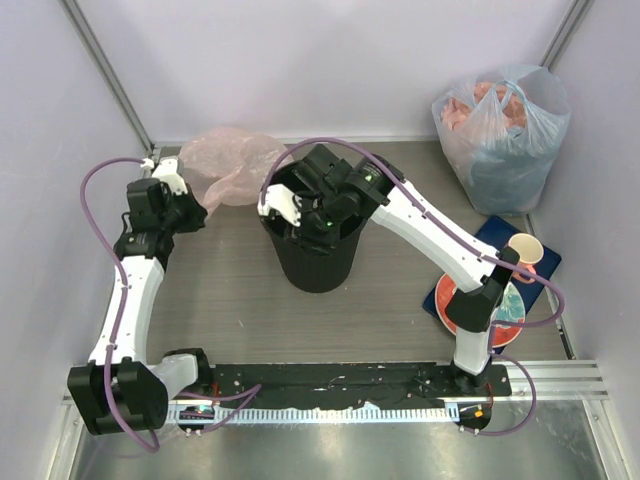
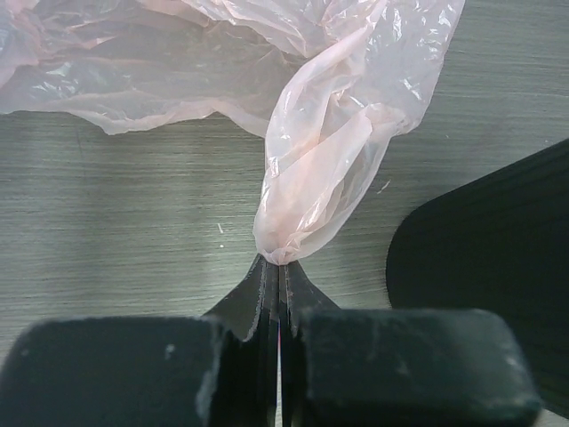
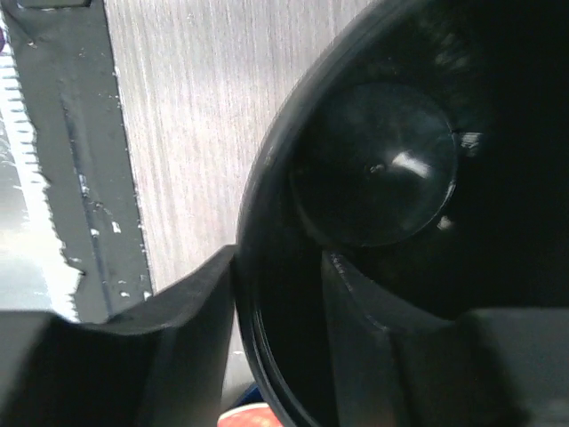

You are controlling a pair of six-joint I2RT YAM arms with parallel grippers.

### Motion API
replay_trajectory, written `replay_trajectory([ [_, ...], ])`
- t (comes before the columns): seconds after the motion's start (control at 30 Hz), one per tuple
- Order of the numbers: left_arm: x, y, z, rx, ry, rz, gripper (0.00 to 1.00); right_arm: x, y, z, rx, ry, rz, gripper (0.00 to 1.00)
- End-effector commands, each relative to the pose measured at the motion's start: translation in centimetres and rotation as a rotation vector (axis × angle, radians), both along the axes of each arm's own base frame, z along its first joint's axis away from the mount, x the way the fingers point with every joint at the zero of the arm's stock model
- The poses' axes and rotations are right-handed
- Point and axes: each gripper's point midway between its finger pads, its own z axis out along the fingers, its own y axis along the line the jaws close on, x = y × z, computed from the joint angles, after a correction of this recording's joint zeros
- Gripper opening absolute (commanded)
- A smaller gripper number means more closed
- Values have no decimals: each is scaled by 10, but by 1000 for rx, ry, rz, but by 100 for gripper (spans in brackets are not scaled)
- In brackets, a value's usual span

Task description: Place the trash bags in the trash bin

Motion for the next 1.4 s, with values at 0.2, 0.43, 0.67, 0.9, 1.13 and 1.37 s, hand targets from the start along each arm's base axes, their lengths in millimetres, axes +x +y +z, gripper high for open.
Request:
replay_trajectory([
  [0.2, 24, 8, 108, 87, -282, -16, 0, 18, 18, 73, 232, -96, -116, 74],
  [0.43, 49, -9, 204, 49, -536, -104, 0, 69, 18, 163, 556, -330, -238, 78],
  [0.67, 21, -53, 291, -44, -768, -332, 0, 85, 30, 240, 846, -594, -177, 79],
  [0.9, -38, -90, 336, -67, -915, -542, 0, 81, 50, 284, 1014, -640, -92, 81],
  [1.13, -90, -116, 348, -81, -959, -740, 0, 83, 70, 301, 1075, -689, -6, 84],
  [1.37, -128, -136, 351, -111, -941, -927, 0, 75, 88, 306, 1094, -730, 99, 87],
])
